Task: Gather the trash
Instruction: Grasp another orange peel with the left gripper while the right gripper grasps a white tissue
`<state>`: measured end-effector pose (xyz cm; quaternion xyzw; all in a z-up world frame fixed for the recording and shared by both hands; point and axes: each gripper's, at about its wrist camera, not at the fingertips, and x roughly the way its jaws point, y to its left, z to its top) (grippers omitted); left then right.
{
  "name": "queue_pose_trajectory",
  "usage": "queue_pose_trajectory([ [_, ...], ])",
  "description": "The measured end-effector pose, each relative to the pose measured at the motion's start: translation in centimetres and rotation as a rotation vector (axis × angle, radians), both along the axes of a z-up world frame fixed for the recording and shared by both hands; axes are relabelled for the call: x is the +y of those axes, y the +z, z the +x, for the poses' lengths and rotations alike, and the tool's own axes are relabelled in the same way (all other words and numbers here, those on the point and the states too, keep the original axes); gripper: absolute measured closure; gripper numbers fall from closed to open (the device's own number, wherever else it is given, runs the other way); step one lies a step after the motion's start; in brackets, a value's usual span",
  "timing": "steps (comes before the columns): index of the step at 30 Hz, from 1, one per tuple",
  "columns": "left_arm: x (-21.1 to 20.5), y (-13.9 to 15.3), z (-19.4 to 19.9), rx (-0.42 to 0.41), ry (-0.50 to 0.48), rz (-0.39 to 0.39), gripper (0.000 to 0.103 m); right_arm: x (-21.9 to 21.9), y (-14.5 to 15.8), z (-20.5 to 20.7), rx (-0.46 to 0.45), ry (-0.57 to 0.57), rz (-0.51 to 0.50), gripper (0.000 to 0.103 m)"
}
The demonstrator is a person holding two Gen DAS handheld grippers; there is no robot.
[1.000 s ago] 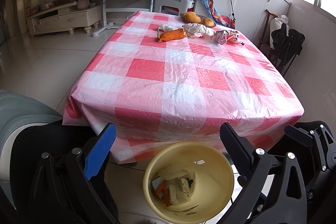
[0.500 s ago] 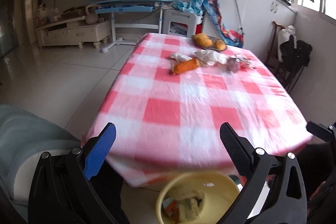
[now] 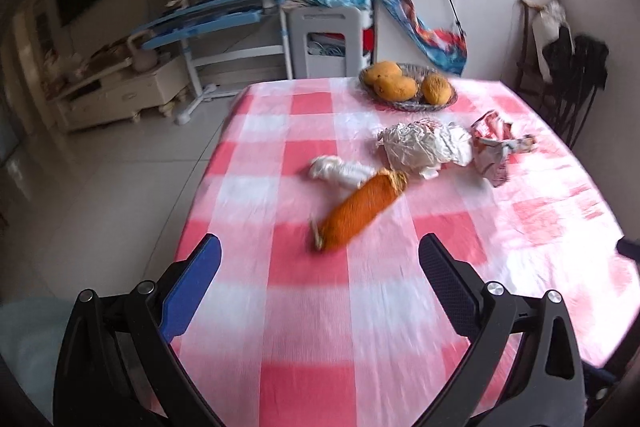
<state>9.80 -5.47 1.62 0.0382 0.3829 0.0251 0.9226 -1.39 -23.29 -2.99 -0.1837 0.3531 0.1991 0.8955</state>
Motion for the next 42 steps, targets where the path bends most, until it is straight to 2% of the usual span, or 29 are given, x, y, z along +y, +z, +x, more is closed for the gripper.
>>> queue_pose_trajectory([
  [3,-0.8,-0.8,2.5,0.045,-0.032,0.039,0.009,-0.2,0.0,1.8,0.012,-0.008,0.001,0.008],
  [6,-1.6,-2.2,4.7,0.104,-0.067,0.068,0.021,-0.3,-0.1,3.3,0.02,-0.014,-0.001,0.008],
  [7,-1.7,-2.8,5.3,0.128,-0.077,0.061,0.03,-0.3,-0.2,3.9,0.026,-0.016,-0.001,0.008],
  [8,-1.8,-3.6,5.8,0.155,-0.087,0.046,0.046,-0.3,-0.3,4.2,0.031,-0.017,0.0,0.008],
  [9,-1.7,-3.8,5.8,0.151,-0.099,0.014,0.053,-0.2,-0.4,4.6,0.037,-0.017,-0.001,0.008],
  [11,-1.4,-3.7,5.8,0.146,-0.107,-0.042,0.082,0.1,-0.5,5.3,0.047,-0.01,0.0,0.008],
  [15,0.2,-3.1,3.9,0.085,-0.082,-0.157,0.083,1.3,-0.6,6.1,0.063,0.034,0.01,0.008],
  [23,6.9,-1.5,-0.8,-0.038,0.092,-0.384,0.084,7.1,-0.3,8.2,0.07,0.184,0.025,0.008],
  [29,10.0,0.1,-2.7,-0.16,0.189,-0.445,0.083,12.7,0.2,11.6,0.074,0.263,0.047,0.008],
  [35,12.3,-0.5,-3.1,-0.162,0.272,-0.478,0.083,17.7,-0.2,16.0,0.098,0.286,0.044,0.014],
  [38,12.7,-0.7,-3.0,-0.154,0.282,-0.482,0.083,18.8,-1.2,17.5,0.127,0.266,0.029,0.023],
  [40,12.8,-0.8,-3.1,-0.153,0.284,-0.481,0.083,19.2,-2.0,18.5,0.158,0.251,0.03,0.034],
  [42,12.8,-0.8,-2.9,-0.152,0.284,-0.485,0.083,19.4,-2.3,19.2,0.182,0.253,0.057,0.038],
])
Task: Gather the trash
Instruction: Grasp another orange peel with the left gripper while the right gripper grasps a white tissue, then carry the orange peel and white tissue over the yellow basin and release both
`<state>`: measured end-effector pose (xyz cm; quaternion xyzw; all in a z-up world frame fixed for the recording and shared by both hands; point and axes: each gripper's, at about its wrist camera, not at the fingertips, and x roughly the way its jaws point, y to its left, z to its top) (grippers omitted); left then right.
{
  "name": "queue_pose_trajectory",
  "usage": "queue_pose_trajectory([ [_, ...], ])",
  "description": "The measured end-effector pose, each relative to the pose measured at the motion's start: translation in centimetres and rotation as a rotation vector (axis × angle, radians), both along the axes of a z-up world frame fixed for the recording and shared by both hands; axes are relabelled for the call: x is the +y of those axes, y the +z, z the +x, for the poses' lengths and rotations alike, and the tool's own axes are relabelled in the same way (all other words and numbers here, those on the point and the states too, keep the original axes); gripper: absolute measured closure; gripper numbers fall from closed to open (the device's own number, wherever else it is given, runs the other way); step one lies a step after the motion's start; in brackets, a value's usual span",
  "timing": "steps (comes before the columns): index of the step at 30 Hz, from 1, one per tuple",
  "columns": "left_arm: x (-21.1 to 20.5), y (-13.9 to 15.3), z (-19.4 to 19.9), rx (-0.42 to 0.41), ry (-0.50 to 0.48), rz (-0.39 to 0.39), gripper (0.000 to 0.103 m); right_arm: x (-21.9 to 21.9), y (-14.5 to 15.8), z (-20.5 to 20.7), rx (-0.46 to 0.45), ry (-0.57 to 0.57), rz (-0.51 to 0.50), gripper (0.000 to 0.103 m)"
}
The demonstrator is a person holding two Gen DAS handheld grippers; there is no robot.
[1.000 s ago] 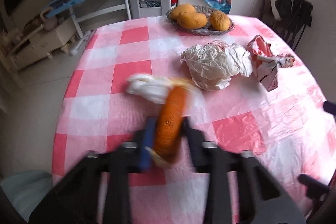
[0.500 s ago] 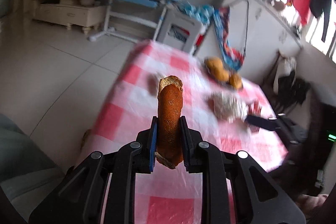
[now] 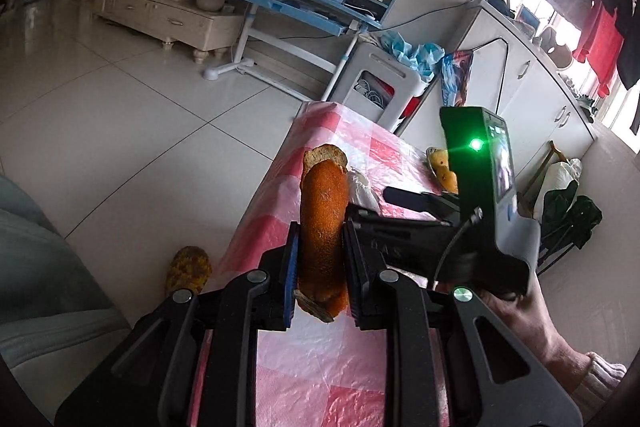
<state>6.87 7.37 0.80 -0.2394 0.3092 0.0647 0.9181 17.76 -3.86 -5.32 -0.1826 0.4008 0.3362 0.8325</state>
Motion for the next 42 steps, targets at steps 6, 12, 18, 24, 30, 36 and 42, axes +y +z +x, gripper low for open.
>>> queue_pose_trajectory([
  [6,0.2,0.0,0.0,-0.005,0.005,-0.005,0.083,0.1,0.2,-0.7,0.034,0.032,0.032,0.077],
  [12,-0.8,0.0,-0.3,-0.006,-0.011,0.009,0.083,-2.3,0.6,-4.5,0.068,0.078,0.062,0.08],
  [18,-3.6,0.6,-1.1,-0.007,-0.074,0.082,0.083,-7.1,2.2,-11.3,0.111,0.116,0.116,0.08],
  [24,-6.9,1.2,-4.6,0.009,-0.136,0.115,0.083,-14.6,5.6,-18.9,0.098,0.097,0.183,0.08],
  [30,-10.7,0.8,-10.7,0.053,-0.216,0.185,0.083,-19.4,6.1,-24.1,0.117,0.084,0.19,0.08],
  [36,-12.8,-0.3,-16.1,0.107,-0.259,0.233,0.083,-19.0,2.8,-28.5,0.171,0.162,0.101,0.079],
  [42,-14.5,-1.5,-19.4,0.166,-0.307,0.248,0.083,-17.0,-1.4,-30.7,0.184,0.198,-0.023,0.072],
])
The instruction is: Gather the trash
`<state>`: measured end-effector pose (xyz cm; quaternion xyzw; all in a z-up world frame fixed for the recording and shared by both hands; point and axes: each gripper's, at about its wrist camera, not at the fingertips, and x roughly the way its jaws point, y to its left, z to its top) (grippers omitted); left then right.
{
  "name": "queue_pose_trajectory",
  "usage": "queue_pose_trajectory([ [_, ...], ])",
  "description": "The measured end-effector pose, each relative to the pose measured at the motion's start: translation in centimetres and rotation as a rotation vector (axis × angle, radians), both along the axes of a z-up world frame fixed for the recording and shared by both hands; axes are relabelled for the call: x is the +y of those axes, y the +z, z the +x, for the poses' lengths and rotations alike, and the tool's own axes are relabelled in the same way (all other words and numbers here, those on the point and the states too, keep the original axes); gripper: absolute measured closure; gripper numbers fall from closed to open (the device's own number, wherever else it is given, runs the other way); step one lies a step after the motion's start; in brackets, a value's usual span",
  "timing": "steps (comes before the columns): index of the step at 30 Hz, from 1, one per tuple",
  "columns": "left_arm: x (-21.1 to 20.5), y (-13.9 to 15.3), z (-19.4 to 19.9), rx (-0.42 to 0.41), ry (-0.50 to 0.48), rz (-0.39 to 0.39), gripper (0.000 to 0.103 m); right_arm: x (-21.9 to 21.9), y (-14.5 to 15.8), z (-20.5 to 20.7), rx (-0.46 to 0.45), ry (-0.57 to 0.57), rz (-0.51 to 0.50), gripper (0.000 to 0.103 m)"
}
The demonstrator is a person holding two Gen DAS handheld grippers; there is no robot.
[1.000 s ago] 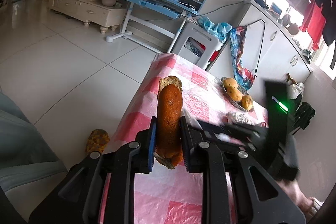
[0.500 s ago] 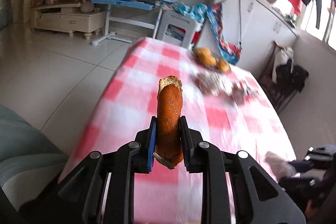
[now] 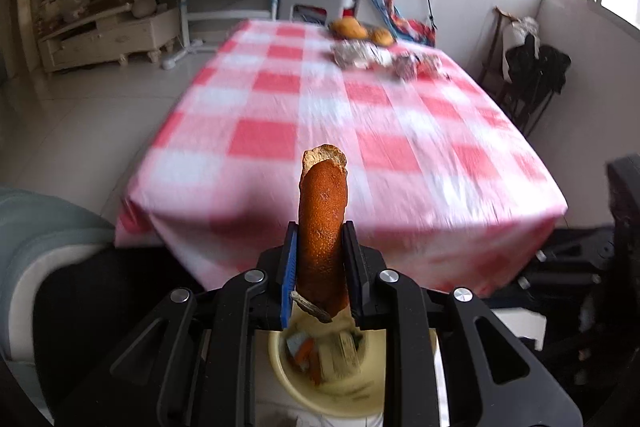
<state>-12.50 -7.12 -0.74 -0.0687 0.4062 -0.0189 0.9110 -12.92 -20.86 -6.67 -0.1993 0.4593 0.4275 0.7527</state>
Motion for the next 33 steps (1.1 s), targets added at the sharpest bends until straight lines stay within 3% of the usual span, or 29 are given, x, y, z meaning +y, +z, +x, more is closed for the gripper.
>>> queue_pose_trajectory([
  [2,-0.7,-0.8,-0.4,0.04,-0.021,0.0,0.083,0.3,-0.6,0.0,0.004,-0.007,-0.014,0.06],
  [3,-0.9,-1.3,-0.5,0.065,-0.035,-0.003,0.083,0.4,-0.7,-0.1,0.002,-0.013,-0.02,0.047],
  [5,-1.4,-2.4,-0.8,0.123,-0.065,-0.004,0.08,0.5,-0.8,0.1,-0.015,-0.037,-0.022,0.044],
  [7,-1.6,-2.9,-1.1,0.144,-0.071,0.007,0.076,0.3,-1.1,0.2,-0.011,-0.068,-0.02,0.035],
  [9,-1.5,-2.8,-1.2,0.134,-0.058,0.018,0.066,0.0,-1.2,0.3,-0.028,-0.119,-0.024,0.03],
  [11,-1.1,-2.1,-1.5,0.092,-0.029,0.033,0.046,-0.1,-1.2,0.4,-0.035,-0.159,-0.022,0.024],
  [12,-0.9,-1.7,-1.9,0.058,-0.011,0.045,0.042,-0.3,-1.2,0.3,-0.046,-0.183,-0.024,0.019],
  [14,-0.7,-1.0,-2.1,0.019,0.013,0.065,0.029,0.0,-1.5,-0.2,-0.071,-0.227,-0.042,0.017],
  [16,-0.4,-0.7,-2.2,-0.003,0.033,0.075,0.024,0.1,-1.9,-0.7,-0.084,-0.248,-0.059,0.015],
  [23,1.1,0.2,-2.1,-0.041,0.078,0.051,0.015,1.8,-2.6,-1.9,-0.154,-0.257,-0.12,0.013],
  [33,1.7,0.2,-2.1,-0.06,0.097,0.026,0.012,1.8,-2.6,-1.7,-0.197,-0.311,-0.136,0.009],
])
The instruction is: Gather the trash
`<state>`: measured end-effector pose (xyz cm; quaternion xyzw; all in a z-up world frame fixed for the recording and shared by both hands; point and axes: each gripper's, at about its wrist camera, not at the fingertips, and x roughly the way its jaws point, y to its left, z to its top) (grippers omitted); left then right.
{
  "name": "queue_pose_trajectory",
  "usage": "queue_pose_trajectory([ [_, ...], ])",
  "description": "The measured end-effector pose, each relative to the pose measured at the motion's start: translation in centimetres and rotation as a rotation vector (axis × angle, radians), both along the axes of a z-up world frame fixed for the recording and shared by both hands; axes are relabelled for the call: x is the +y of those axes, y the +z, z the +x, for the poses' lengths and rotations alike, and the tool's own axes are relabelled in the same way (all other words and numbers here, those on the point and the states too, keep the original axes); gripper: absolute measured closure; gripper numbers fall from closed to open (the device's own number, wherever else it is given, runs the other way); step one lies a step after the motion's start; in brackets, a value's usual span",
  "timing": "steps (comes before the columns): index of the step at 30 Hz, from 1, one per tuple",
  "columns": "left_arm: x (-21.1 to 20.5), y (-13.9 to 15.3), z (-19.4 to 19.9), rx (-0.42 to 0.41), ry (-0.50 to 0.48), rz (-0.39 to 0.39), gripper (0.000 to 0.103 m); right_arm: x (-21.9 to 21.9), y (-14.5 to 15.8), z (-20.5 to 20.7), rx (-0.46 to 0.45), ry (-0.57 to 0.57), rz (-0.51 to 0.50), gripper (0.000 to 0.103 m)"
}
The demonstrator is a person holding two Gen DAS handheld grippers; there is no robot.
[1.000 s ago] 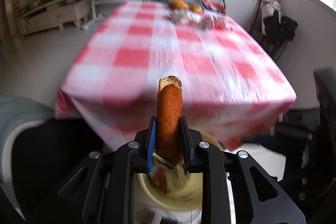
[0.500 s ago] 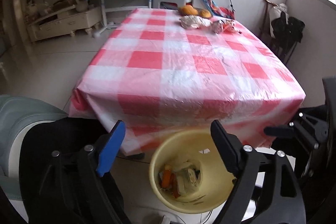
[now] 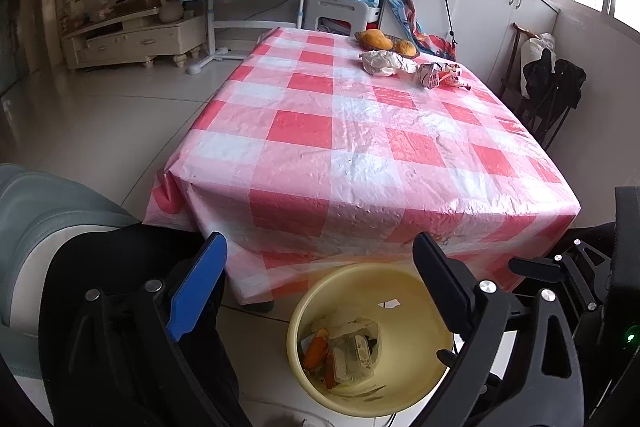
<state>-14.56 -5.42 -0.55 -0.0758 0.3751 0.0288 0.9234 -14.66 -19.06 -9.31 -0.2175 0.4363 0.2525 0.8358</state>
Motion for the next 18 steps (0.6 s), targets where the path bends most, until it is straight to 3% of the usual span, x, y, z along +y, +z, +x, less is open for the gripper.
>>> queue_pose_trajectory([
  [18,0.04,-0.02,-0.02,0.003,0.001,0.001,0.009,0.35,-0.14,-0.43,-0.039,-0.012,-0.027,0.008],
])
